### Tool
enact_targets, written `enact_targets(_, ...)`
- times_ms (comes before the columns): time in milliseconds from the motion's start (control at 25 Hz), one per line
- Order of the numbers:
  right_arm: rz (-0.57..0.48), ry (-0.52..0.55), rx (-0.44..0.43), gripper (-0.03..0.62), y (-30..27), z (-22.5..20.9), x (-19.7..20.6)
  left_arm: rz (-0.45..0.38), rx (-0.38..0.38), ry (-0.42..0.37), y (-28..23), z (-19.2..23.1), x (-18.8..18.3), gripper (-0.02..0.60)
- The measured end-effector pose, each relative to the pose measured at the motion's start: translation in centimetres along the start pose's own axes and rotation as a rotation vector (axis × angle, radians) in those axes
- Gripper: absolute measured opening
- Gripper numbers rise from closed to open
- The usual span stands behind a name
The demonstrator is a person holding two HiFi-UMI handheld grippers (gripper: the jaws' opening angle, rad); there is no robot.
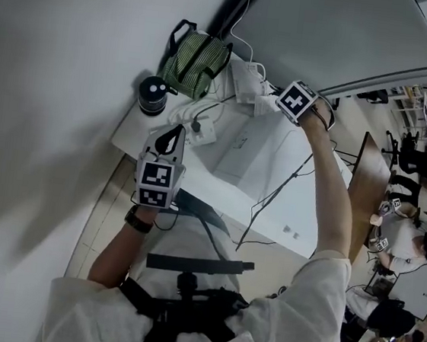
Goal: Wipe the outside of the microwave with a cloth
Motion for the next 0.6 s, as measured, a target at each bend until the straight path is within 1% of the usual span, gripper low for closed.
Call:
enact_targets(40,-0.010,-0.015,0.031,0.017,0.7,-0.5,0.7,-0.004,0.003,-0.008,0.1,-0.2,-0.2,0.021)
enact_targets(120,-0.062,-0.049,0.094,0.017,2.7,-1.0,3.0,-0.015,0.023,-0.046,0.3,-1.1,-0.7,0.021)
enact_targets(200,-0.158,-0.106,0.134,0.017,5.0,-0.8,6.6,-0.035,0.069,-0.097,0.2,-2.7,-1.7,0.021)
enact_targets(320,-0.354,-0.212,0.130,0.017,8.6,1.3,12.4,-0.071,0.170,-0.156,-0.2,-6.9,-3.4,0.023)
enact_targets(440,-0.519,-0.294,0.143,0.017,11.2,4.8,18.7,-0.096,0.276,-0.197,-0.7,-12.5,-4.8,0.021)
enact_targets(480,-0.587,-0.348,0.134,0.017,12.0,6.0,21.1,-0.105,0.306,-0.211,-0.8,-14.5,-5.3,0.021)
enact_targets(600,-0.805,-0.573,0.088,0.017,13.8,9.4,29.1,-0.146,0.358,-0.269,-0.8,-21.3,-6.8,0.023)
Point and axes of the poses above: the fingertips, and each gripper's own axes: y backward along the fingers, z to its left, x out of its underside, the point moved 10 cm from there along y, backward along the fingers, and after that the axes turned 10 degrees about -y, right-handed, at the moved point
